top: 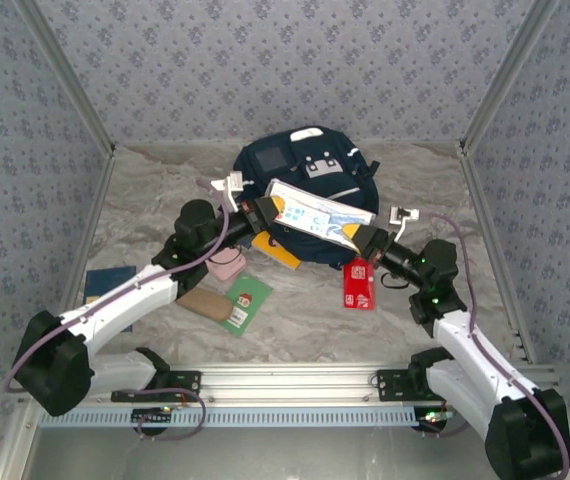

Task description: Pack the student bag

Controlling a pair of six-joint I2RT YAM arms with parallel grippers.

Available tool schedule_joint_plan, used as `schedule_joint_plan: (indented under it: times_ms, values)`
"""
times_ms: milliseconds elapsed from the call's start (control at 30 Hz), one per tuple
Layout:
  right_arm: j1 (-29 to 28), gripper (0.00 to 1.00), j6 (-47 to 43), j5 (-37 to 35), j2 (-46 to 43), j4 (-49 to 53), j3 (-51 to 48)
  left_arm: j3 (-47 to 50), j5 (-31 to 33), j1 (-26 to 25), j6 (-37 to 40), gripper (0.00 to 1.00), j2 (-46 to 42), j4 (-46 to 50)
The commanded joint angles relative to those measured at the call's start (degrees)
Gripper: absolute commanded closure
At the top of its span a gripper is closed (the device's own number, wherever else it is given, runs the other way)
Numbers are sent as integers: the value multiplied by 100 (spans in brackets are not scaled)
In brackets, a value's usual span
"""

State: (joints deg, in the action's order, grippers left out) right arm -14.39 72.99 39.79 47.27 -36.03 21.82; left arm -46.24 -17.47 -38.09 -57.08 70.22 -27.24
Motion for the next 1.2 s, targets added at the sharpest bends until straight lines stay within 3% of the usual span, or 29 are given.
schedule_joint_plan:
  times_ms: [0,33,100,167,233,333,400,600,767,867,1167]
  values:
    - [185,95,-208,-288,-252,482,-49,-451,-106,3,598,69,67,674]
    - [275,97,-260,-335,-397,695,-55,-534,-43,2,844,55,68,916]
    - [491,98,-425,-425,-668,1278,-36,-821,254,2,1379,36,71,1674]
    - [717,98,-795,-609,-1023,2133,60,-1285,744,3,2067,25,195,2593]
    - [875,98,-1347,-1033,-1409,3435,283,-1833,1063,3,2753,21,525,3328]
    - [946,98,-2143,-1863,-1749,4979,693,-2853,1242,8,3588,21,1425,4320]
    - [962,100,-2491,-2384,-1797,5681,946,-3518,993,22,4029,21,2144,4698]
    - [982,100,-3111,-3253,-1889,6690,1454,-6084,452,111,5503,22,4412,6149]
    - [952,100,-3513,-3864,-1998,7232,1777,-8088,-568,399,5385,22,6099,6900]
    - [871,100,-3639,-4052,-1993,7420,1915,-8943,-1192,442,5211,28,6887,7202]
    - [773,100,-3647,-4024,-1965,7484,1780,-8903,-2035,363,4950,44,7333,6884]
